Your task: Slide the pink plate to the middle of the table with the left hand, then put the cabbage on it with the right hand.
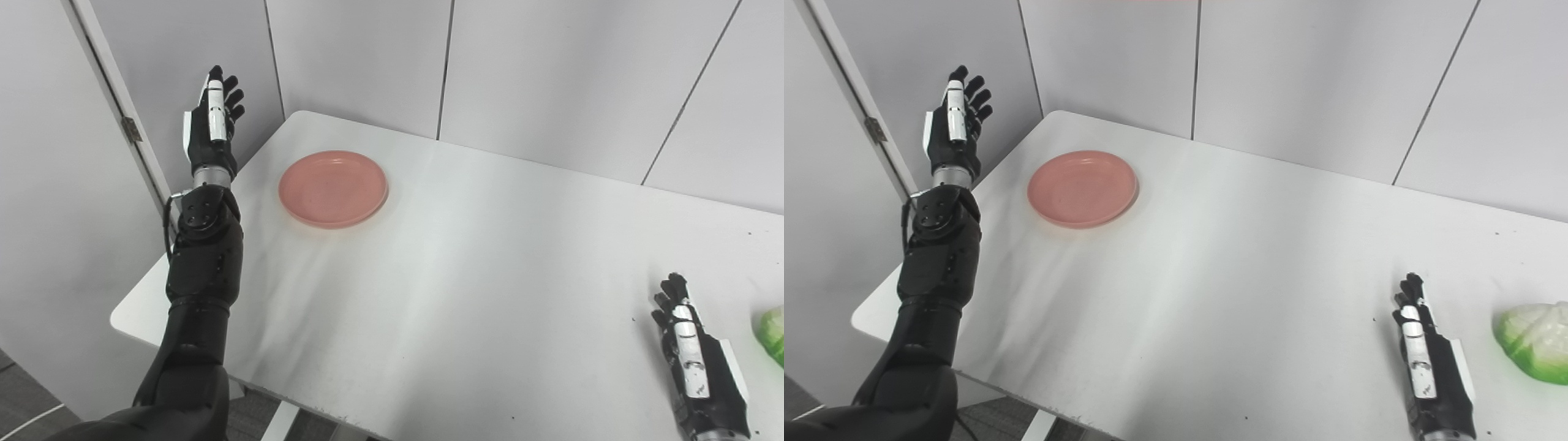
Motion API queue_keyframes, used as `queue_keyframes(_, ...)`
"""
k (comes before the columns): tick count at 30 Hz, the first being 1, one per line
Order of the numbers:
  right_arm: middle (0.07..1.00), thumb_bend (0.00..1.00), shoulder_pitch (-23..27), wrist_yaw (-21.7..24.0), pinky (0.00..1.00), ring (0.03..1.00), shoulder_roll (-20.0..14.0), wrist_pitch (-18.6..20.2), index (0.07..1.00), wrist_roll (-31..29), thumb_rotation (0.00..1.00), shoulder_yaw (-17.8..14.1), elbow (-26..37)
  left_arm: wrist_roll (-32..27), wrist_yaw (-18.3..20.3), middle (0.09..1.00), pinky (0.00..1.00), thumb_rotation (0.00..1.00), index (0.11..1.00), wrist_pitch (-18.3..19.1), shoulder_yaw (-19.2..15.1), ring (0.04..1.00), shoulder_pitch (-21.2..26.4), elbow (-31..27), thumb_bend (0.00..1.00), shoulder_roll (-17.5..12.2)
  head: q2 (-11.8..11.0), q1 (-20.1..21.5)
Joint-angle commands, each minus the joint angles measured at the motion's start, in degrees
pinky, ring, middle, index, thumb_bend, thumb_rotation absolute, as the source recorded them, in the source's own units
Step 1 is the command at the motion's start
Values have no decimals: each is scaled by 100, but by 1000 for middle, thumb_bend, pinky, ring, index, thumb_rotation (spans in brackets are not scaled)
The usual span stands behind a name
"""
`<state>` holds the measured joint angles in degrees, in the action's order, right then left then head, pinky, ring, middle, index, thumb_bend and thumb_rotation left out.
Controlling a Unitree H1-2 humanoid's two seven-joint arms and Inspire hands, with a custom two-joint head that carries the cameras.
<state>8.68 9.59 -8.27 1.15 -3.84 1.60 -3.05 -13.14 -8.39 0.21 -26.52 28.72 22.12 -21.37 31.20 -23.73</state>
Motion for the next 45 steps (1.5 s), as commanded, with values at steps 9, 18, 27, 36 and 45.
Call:
queue_keyframes(9,1000,266,-29,6,1000,1000,-3,212,1000,21,1000,14,116,-165,90,902,900,1000,903,128,89,891,52,216,433,-152,34,33)
queue_keyframes(18,1000,257,-50,16,1000,1000,9,232,1000,-7,1000,19,186,-203,32,890,873,1000,885,161,137,899,54,572,432,-54,60,53)
queue_keyframes(27,1000,264,-58,-29,1000,1000,14,321,1000,65,1000,28,240,-253,29,878,865,1000,877,163,208,885,106,905,423,54,85,67)
queue_keyframes(36,1000,277,-60,-12,1000,1000,-9,284,1000,86,1000,43,220,-251,101,890,874,1000,885,-29,402,889,157,1456,407,234,90,72)
queue_keyframes(45,1000,279,-57,1,1000,1000,8,312,1000,6,1000,25,238,-457,260,904,897,1000,903,-285,459,903,187,1907,401,493,113,92)
